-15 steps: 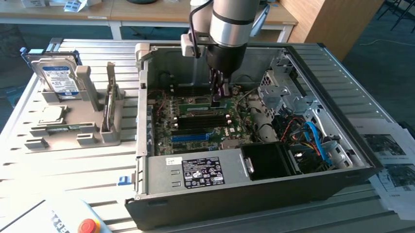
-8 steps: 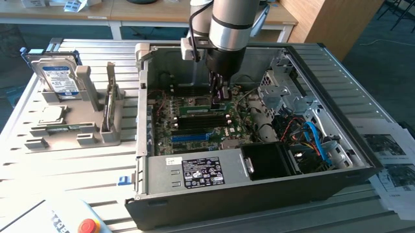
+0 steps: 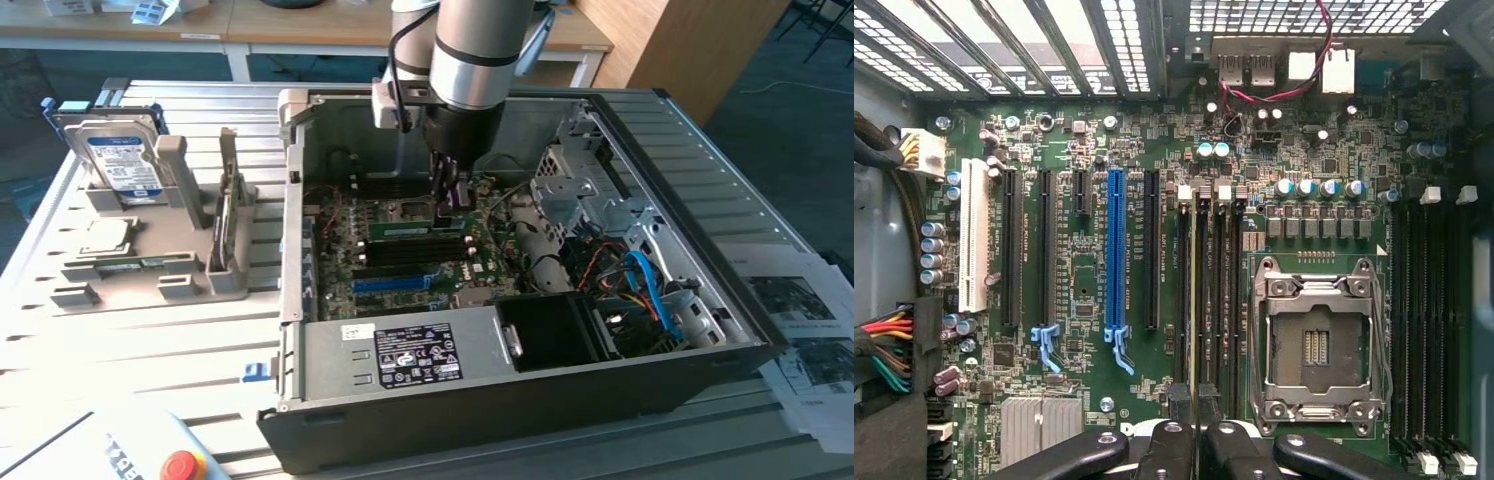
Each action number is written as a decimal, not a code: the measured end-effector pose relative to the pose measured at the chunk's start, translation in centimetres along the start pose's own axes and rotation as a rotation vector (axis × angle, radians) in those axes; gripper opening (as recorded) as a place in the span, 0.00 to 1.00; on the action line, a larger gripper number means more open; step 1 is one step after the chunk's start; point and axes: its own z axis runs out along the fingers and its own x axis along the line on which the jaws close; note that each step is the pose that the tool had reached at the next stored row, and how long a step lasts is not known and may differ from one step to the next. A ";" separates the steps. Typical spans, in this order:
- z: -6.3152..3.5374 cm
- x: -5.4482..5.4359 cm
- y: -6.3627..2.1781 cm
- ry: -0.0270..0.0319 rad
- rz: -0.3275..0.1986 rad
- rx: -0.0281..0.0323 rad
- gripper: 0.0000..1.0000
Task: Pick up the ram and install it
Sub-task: 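Insert the ram into the slot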
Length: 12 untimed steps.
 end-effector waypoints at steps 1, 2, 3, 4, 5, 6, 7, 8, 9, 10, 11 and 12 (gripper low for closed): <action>0.00 0.0 0.00 0.0000 0.000 0.0000 0.12; 0.01 0.0 -0.01 -0.0001 0.000 0.0001 0.12; 0.01 0.0 -0.05 -0.0002 0.000 0.0001 0.12; 0.01 0.0 -0.10 -0.0002 0.000 0.0002 0.12; 0.01 0.0 -0.17 -0.0002 0.000 0.0001 0.12; 0.00 0.0 -0.22 -0.0001 0.000 0.0001 0.12; 0.00 0.0 -0.22 -0.0001 0.000 0.0000 0.12; 0.00 0.0 -0.22 -0.0001 0.000 0.0001 0.12; 0.00 0.0 -0.23 -0.0001 0.000 0.0000 0.12; 0.03 0.0 -0.23 -0.0003 0.000 0.0002 0.12; 0.11 0.0 -0.23 -0.0004 0.000 0.0002 0.12; 0.20 0.0 -0.23 -0.0002 0.000 0.0002 0.12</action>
